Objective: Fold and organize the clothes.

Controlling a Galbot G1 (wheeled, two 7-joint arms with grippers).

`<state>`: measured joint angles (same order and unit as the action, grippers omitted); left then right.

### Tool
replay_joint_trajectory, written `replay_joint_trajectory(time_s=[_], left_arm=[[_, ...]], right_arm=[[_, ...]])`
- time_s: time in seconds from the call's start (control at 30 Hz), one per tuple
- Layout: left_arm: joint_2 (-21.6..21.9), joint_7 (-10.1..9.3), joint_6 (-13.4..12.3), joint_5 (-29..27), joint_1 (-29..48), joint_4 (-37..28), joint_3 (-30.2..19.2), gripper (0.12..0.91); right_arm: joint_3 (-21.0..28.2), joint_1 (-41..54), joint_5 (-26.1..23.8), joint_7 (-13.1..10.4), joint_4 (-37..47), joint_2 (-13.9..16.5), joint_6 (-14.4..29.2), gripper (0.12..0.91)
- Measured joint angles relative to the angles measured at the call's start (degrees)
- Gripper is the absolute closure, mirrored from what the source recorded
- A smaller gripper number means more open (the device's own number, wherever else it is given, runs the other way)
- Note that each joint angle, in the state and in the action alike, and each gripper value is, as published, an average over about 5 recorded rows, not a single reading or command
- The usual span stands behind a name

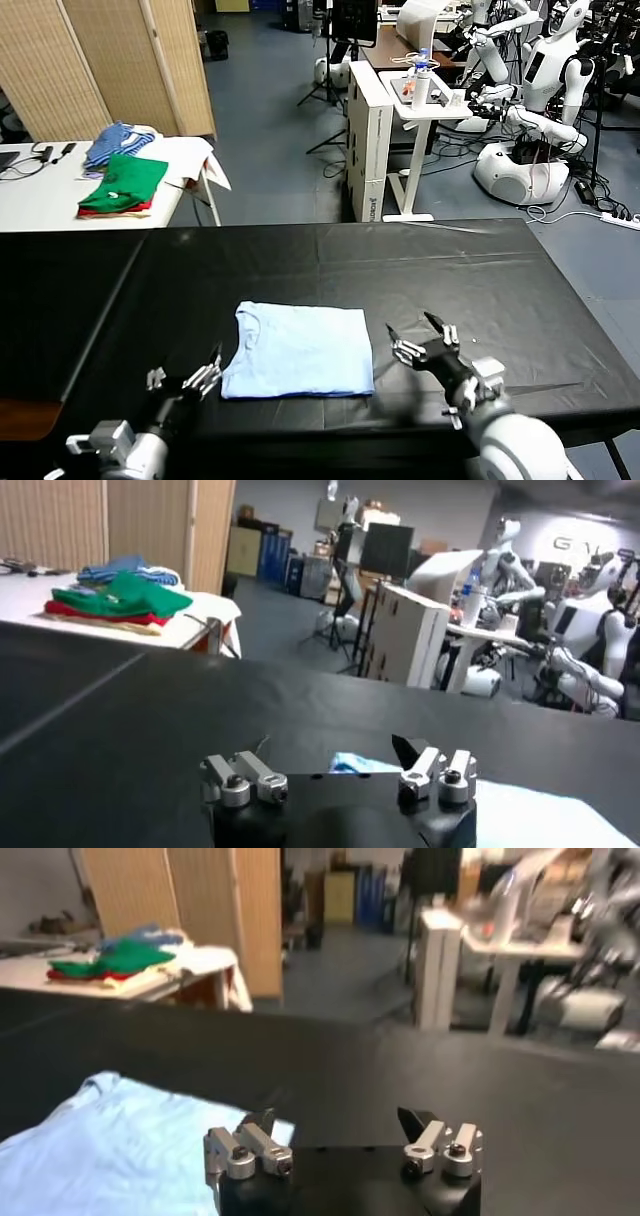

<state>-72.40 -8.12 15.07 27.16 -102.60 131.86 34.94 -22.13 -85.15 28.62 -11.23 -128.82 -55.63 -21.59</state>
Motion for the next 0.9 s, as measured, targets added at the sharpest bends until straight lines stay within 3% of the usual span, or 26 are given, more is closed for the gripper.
replay_joint_trajectory(time_s=[0.17, 0.4, 0.6, 0.9], left_arm=[[0.37, -0.49, -0.14, -0.10, -4.24, 2.36, 1.14, 0.123], [1.01, -0.84, -0.87, -0.86, -9.08, 4.32, 2.59, 0.123], [2.12, -0.86, 0.42, -1.31, -12.18, 5.46, 3.81, 0.123], [2.01, -0.68, 1.15, -2.50, -14.20, 5.60, 4.18, 0.123]], right_arm=[[-1.72, -7.90, -3.91, -4.19, -3.10, 0.16, 7.80, 0.118], [-4.84, -19.06, -9.16, -7.58, -4.49, -0.68, 16.14, 0.118], [-7.99, -28.02, -9.07, -10.16, -6.46, -2.02, 17.72, 0.118], [-9.09, -34.58, -5.92, -12.16, -8.59, -3.49, 15.71, 0.118]])
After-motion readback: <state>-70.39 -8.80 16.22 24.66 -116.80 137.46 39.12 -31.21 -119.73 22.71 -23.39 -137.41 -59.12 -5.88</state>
